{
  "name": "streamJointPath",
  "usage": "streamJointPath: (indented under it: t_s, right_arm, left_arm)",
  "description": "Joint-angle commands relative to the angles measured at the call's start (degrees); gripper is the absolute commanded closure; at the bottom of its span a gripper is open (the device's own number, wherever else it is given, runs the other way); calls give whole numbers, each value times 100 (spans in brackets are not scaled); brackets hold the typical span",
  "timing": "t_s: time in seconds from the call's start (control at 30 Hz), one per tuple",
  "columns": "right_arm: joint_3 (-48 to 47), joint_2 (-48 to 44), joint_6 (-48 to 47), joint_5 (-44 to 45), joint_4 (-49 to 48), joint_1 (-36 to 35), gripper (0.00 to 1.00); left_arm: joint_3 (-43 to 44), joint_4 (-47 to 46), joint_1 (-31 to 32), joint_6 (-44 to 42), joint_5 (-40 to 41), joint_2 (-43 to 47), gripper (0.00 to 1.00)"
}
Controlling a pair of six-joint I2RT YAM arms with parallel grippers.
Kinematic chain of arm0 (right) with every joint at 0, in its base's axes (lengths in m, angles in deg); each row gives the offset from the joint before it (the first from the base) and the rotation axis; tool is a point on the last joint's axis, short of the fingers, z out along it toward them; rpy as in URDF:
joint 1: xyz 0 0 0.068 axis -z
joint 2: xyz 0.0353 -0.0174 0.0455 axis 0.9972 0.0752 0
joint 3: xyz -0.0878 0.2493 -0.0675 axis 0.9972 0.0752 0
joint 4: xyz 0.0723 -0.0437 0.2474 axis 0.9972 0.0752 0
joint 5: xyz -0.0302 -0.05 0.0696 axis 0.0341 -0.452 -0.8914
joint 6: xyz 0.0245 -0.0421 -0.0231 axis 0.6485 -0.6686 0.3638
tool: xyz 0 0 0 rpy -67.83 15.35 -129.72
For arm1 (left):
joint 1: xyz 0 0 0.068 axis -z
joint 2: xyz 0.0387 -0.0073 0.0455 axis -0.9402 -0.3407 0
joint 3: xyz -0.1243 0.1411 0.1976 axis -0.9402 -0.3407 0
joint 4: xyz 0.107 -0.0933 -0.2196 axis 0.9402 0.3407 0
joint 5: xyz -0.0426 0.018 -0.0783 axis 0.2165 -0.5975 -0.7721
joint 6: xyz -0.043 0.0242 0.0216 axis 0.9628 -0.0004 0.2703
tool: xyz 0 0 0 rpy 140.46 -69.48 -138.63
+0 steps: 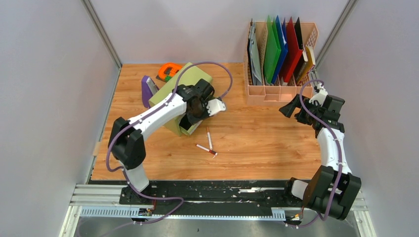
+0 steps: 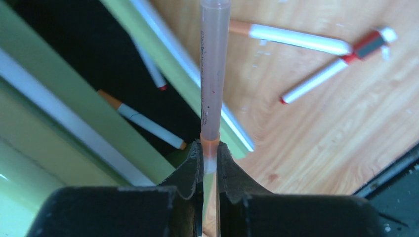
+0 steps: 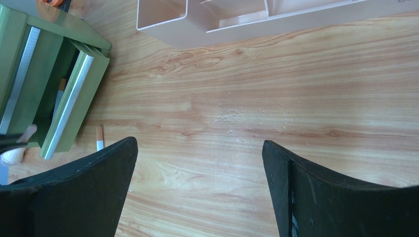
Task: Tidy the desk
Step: Place the stationery in the drawer.
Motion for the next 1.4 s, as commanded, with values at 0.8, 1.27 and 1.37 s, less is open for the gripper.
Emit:
streamJointPath:
  t_s: [0.8,1.27,1.37]
  right_arm:
    - [15,-79,14,-179,-131,80,0]
    - [15,-9,12,-161,-128,94,0]
    - [24,-18,6,-152,-131,97,0]
  left_arm:
    - [852,-232,-546,2100,709,-724,51]
    - [-99,-492,535,-284,-506,445,46]
    - [-229,-516,691,-903,-635,414,35]
